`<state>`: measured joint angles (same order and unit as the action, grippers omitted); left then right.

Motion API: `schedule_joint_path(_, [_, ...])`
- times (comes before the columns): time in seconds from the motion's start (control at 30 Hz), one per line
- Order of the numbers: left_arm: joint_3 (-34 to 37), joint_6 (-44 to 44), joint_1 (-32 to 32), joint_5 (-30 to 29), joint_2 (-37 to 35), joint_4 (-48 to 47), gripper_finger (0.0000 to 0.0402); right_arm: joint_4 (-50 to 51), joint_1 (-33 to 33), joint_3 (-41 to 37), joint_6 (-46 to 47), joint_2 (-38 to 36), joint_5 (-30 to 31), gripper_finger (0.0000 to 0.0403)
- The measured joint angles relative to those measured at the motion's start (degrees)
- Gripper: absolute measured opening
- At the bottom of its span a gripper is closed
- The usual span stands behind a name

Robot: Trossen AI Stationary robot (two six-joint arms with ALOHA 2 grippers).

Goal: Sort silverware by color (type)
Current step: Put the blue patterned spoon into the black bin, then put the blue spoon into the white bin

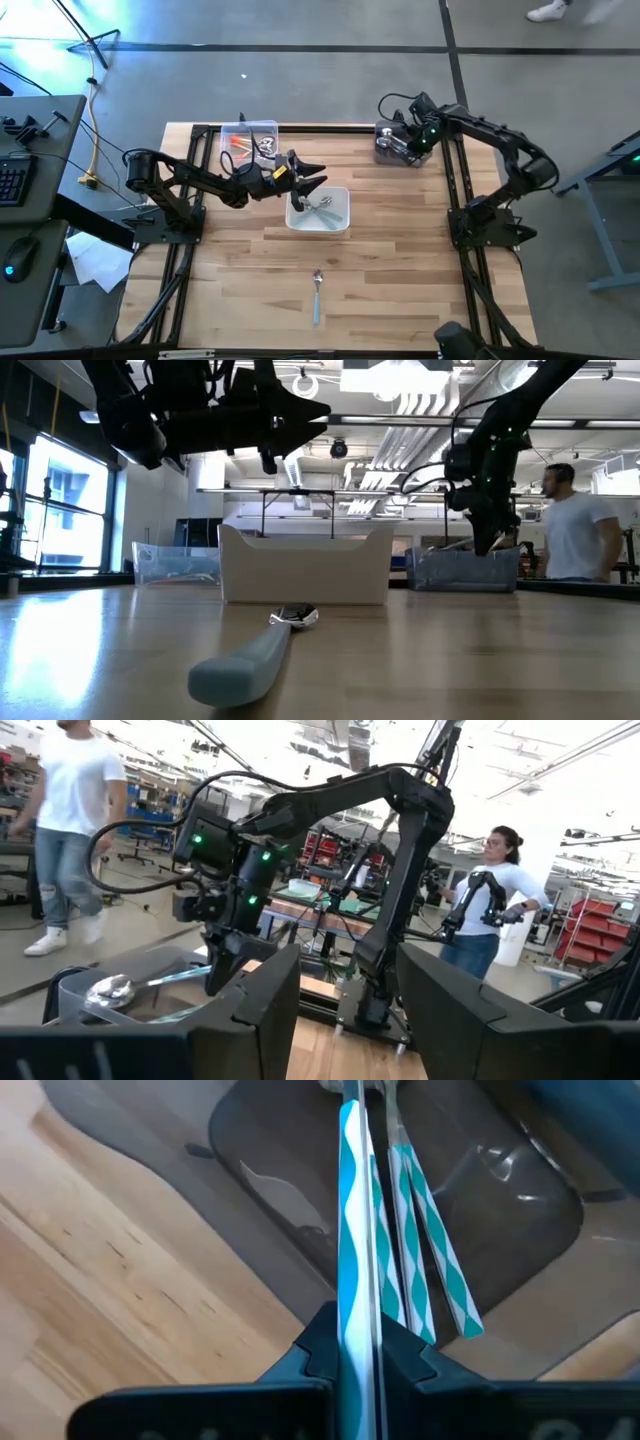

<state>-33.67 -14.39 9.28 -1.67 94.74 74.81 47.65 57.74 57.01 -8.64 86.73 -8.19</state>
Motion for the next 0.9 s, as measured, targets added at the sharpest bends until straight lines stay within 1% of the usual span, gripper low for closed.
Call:
schedule_joint_path(0.13, [0.0,0.0,0.0,0.0,0.0,0.0,0.0156,0.0,0.1,0.0,0.0,1.0,0.0,0.0025])
schedule_joint_path(0.3, [0.0,0.2,0.0,0.0,0.0,0.0,0.0156,-1.1,0.0,0.0,0.6,1.4,1.1,0.0068])
schedule_joint_path(0.37, [0.0,1.8,0.0,0.1,0.0,0.0,0.0156,-1.3,-0.1,0.0,0.7,1.4,2.1,0.0086])
schedule_joint_path(0.47, [0.0,3.5,0.0,3.0,-0.1,-0.1,0.0151,-1.8,-0.2,-0.1,0.9,0.3,3.7,0.0109])
schedule_joint_path(0.57, [0.0,3.2,0.0,5.8,-1.7,-3.0,0.0133,-2.0,-0.8,-0.1,0.8,-3.0,5.4,0.0119])
schedule_joint_path(0.67, [0.0,4.9,-0.8,6.2,-4.7,-10.8,0.0105,-2.1,-2.5,-0.1,0.9,-8.8,8.0,0.0117])
schedule_joint_path(0.7, [0.0,6.3,-1.4,5.9,-5.8,-13.2,0.0094,-2.3,-3.3,-0.1,1.1,-11.0,8.3,0.0112])
schedule_joint_path(0.77, [0.0,9.8,-3.3,5.2,-8.3,-18.1,0.0071,-5.9,-5.1,-1.9,3.0,-15.8,8.1,0.0093])
schedule_joint_path(0.83, [-0.1,13.2,-5.8,2.9,-10.6,-22.9,0.0050,-12.0,-7.3,-6.4,5.7,-20.6,8.0,0.0067])
schedule_joint_path(0.9, [-0.1,15.8,-8.8,-0.7,-12.7,-28.6,0.0031,-18.9,-10.0,-12.8,8.2,-24.8,6.6,0.0036])
